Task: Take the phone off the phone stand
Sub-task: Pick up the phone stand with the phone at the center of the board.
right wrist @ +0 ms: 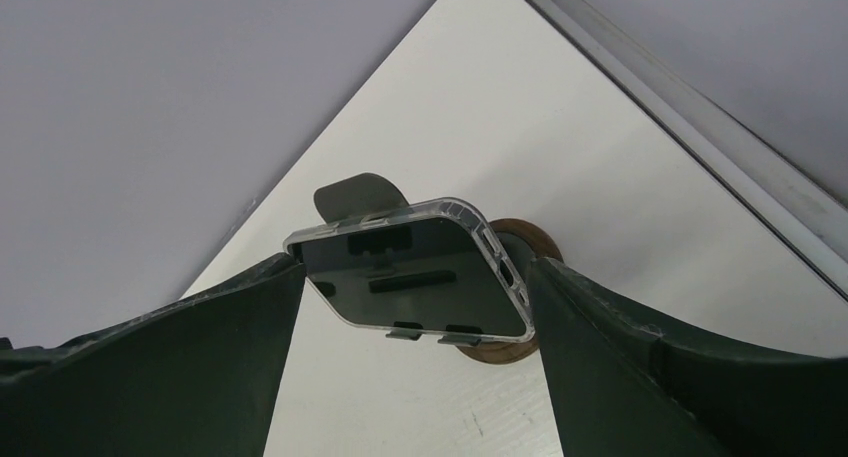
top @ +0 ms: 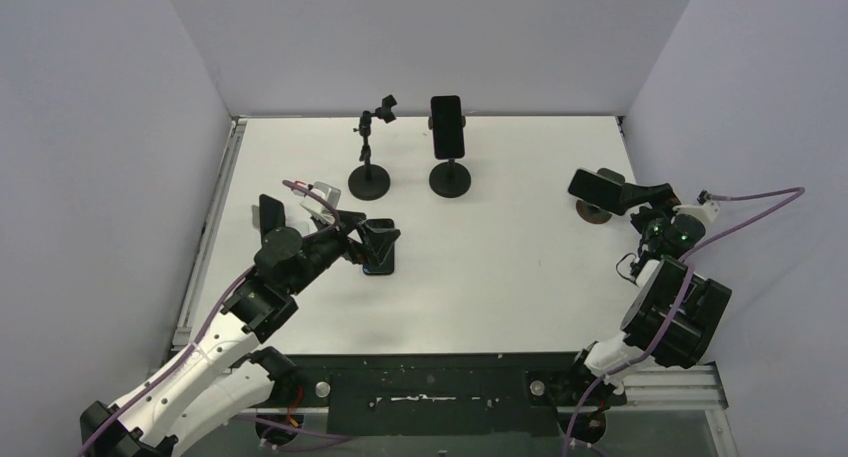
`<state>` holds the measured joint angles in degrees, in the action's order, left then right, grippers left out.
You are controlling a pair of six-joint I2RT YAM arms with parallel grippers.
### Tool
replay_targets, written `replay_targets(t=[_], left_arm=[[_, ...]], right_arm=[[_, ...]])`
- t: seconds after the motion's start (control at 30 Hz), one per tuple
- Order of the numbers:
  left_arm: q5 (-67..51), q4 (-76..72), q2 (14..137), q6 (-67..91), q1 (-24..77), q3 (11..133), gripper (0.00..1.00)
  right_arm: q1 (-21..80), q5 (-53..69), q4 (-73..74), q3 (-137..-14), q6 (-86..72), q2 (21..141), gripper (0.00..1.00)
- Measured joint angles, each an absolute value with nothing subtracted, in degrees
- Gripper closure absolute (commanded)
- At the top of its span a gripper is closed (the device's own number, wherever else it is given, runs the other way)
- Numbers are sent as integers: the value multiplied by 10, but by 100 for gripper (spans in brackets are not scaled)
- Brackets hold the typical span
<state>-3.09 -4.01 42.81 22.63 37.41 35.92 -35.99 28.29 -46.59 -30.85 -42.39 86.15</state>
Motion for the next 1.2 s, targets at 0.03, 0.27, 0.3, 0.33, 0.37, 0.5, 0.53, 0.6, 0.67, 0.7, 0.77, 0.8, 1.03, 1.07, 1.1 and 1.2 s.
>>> replay_targets(t=[0.03, 0.27, 0.3, 0.33, 0.37, 0.5, 0.53, 0.6, 0.67, 0.7, 0.77, 0.8, 1.03, 1.07, 1.1, 1.2], left_arm=[[-31, -40, 428, 226, 374, 359, 3], [-33, -40, 430, 226, 374, 359, 3], [-33, -40, 431, 226, 374, 359, 3], [-33, -40, 432, 226, 374, 359, 3], [-33, -41, 433, 226, 374, 359, 3], [-33, -41, 437, 226, 374, 359, 3], [-34, -41, 439, 226, 374, 359, 3], [-34, -41, 441, 226, 374, 359, 3], [-34, -41, 442, 226, 374, 359, 3], [-35, -41, 442, 226, 374, 359, 3], [-35, -41, 442, 226, 374, 359, 3], [-35, -41, 442, 226, 374, 359, 3], [-36, -42, 442, 227, 374, 359, 3], [-37, -42, 442, 227, 374, 359, 3], [-38, -43, 443, 227, 374, 359, 3], [-44, -51, 447, 228, 374, 359, 3]], right_arm=[[-360, 290, -468, -309, -425, 866, 16], [-360, 316, -481, -315, -428, 896, 20], [-360, 318, -482, -315, -428, 898, 20], [-360, 319, -483, -315, -428, 899, 20], [-360, 321, -485, -315, -428, 901, 20], [-360, 328, -499, -318, -431, 917, 17], [-360, 329, -500, -318, -432, 918, 16], [-360, 328, -502, -319, -434, 917, 16], [-360, 325, -501, -324, -437, 916, 15], [-360, 322, -500, -329, -438, 914, 15], [-360, 309, -493, -338, -438, 908, 14], [-360, 302, -485, -345, -436, 903, 15], [-359, 307, -407, -454, -386, 907, 17], [-359, 315, -396, -476, -375, 915, 18], [-357, 325, -387, -496, -365, 924, 18], [-352, 354, -347, -542, -326, 952, 22]])
